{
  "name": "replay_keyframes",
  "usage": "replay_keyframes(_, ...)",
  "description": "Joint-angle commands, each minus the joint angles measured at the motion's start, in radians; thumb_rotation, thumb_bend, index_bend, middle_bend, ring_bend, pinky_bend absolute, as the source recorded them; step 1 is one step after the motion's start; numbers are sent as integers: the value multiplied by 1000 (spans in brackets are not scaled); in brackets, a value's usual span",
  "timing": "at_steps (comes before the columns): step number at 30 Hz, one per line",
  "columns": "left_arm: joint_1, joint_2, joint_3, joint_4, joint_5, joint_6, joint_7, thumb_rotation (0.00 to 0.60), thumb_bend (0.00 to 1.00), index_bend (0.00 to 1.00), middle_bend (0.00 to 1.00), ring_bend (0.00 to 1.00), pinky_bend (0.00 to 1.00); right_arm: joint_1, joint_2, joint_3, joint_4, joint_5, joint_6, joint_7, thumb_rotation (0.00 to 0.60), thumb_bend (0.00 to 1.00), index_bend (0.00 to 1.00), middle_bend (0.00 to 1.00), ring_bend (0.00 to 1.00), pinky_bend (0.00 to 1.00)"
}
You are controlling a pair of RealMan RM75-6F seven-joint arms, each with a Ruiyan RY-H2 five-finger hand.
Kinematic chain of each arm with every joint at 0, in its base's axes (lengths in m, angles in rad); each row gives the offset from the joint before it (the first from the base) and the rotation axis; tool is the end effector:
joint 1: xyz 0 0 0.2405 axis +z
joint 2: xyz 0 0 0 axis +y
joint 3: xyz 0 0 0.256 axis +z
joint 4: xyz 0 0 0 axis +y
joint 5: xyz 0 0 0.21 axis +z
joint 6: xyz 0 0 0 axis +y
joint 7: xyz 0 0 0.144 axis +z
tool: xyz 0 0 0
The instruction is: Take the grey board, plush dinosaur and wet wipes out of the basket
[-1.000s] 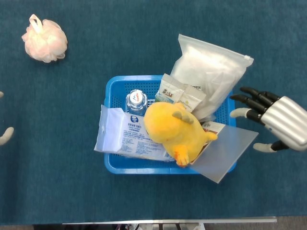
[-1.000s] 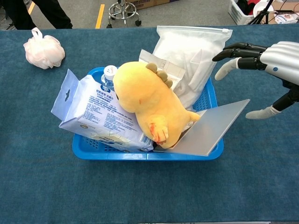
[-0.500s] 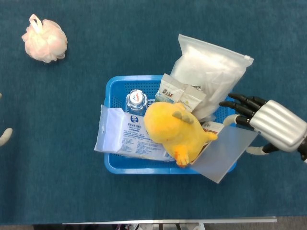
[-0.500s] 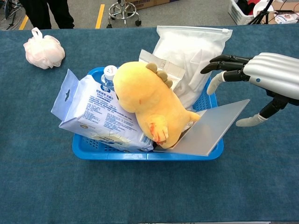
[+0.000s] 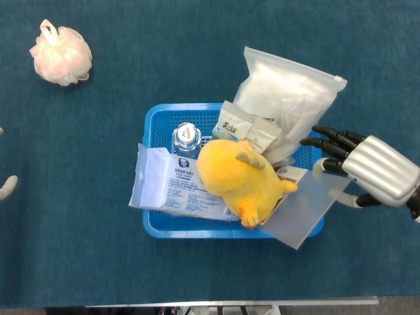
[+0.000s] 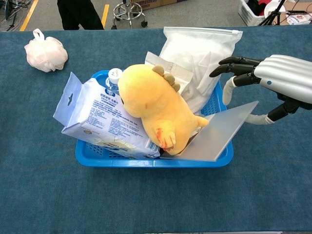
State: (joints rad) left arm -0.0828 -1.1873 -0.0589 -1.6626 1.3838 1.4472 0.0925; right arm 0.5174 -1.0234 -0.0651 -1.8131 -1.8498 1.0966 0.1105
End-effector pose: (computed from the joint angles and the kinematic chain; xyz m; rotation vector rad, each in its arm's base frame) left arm -0.3113 0.1800 0.1338 -1.3066 -1.0049 -0.8470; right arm -0.1837 -0.2265 0.0937 2.2186 -0.8685 1.0516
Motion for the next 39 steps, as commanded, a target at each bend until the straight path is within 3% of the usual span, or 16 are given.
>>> replay_keyframes(1,0,0,0,0,0,0,-1,600,186,242,242,150,390,2,-3,-2,3,2,-1,0,600,300,485,172,30,246)
replay_keyframes(16,2,-1,1,4,1,-1,-7,600,187,242,242,150,390,1,-16,-8,13,12,22,-6,600,446,663,194,40,246)
replay_keyframes(32,-1,-6,-1,9,2,-4,-9,600,187,242,242,150,390,6,4,18,-4,35,82,86,600,486,831,246,67,246)
replay_keyframes(39,-3,-5,-4,3,4,-3,-5,600,187,242,242,150,390,15,36,38,-21,53,98,138,600,486,848,251,69,246)
